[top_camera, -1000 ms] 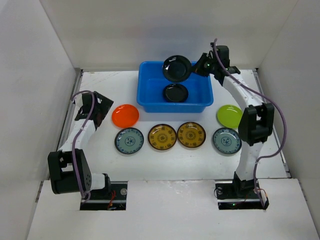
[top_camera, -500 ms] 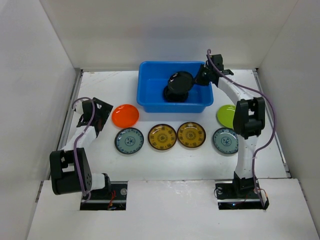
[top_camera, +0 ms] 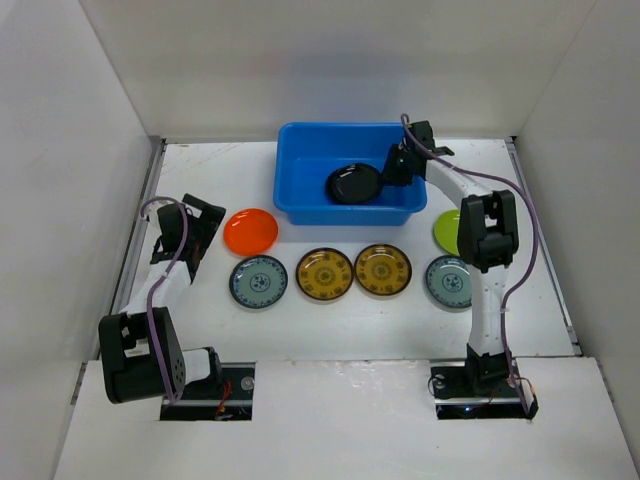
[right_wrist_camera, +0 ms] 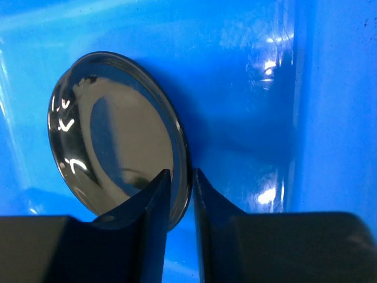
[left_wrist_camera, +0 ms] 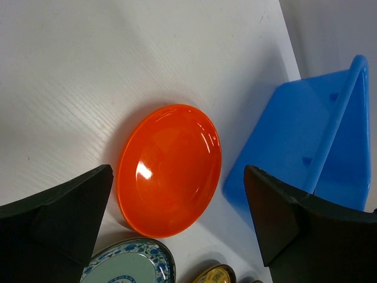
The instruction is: Place the plates into the plastic bin on the countertop
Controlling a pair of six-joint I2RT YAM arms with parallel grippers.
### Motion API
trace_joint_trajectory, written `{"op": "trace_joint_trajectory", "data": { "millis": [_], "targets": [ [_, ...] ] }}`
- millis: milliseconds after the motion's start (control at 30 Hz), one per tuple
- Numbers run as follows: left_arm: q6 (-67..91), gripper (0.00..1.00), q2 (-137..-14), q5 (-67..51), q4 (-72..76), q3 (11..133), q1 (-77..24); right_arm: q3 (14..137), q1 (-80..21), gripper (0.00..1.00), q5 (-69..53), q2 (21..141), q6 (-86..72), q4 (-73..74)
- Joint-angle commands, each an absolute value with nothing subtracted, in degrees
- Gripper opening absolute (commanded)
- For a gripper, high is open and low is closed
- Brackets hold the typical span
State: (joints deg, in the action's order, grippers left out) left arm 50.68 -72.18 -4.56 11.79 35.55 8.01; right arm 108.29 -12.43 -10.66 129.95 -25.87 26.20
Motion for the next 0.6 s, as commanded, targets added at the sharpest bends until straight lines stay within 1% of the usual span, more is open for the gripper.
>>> {"op": "trace_joint_trajectory", "data": {
  "millis": [0, 167, 200, 233, 267, 367, 467, 567],
  "targets": [
    [48.7, 0.93, -71.4, -5.9, 14.4, 35.3, 8.3, 112.1, -13.3, 0.33, -9.7, 129.2, -24.3, 25.1],
    [48.2, 0.92, -71.7, -6.0, 13.3, 35.9, 8.1, 110.7, -14.3, 0.56, -8.7, 124.9, -22.9, 23.4],
    [47.8, 0.92, -71.8, -5.8, 12.9, 35.9, 8.1, 109.9, -14.5, 0.64, -8.6, 123.3, -22.7, 22.3],
    [47.6, 0.92, -71.8, -5.6, 12.6, 36.0, 8.1, 109.1, -14.7, 0.68, -8.7, 121.1, -22.6, 21.2],
    [47.3, 0.92, -71.9, -5.6, 12.2, 36.1, 8.1, 108.4, -14.9, 0.71, -8.6, 119.2, -22.6, 20.5],
    [46.8, 0.91, -72.1, -5.5, 11.2, 36.4, 8.0, 105.3, -15.6, 0.72, -7.5, 112.2, -22.1, 17.3],
    [46.0, 0.9, -73.0, -5.8, 7.8, 37.5, 8.0, 99.9, -16.6, 0.78, -6.2, 103.2, -21.4, 14.4],
    [44.3, 0.89, -73.7, -4.9, 3.2, 39.1, 8.0, 92.0, -17.6, 0.77, -4.8, 94.5, -21.1, 11.9]
  ]
}}
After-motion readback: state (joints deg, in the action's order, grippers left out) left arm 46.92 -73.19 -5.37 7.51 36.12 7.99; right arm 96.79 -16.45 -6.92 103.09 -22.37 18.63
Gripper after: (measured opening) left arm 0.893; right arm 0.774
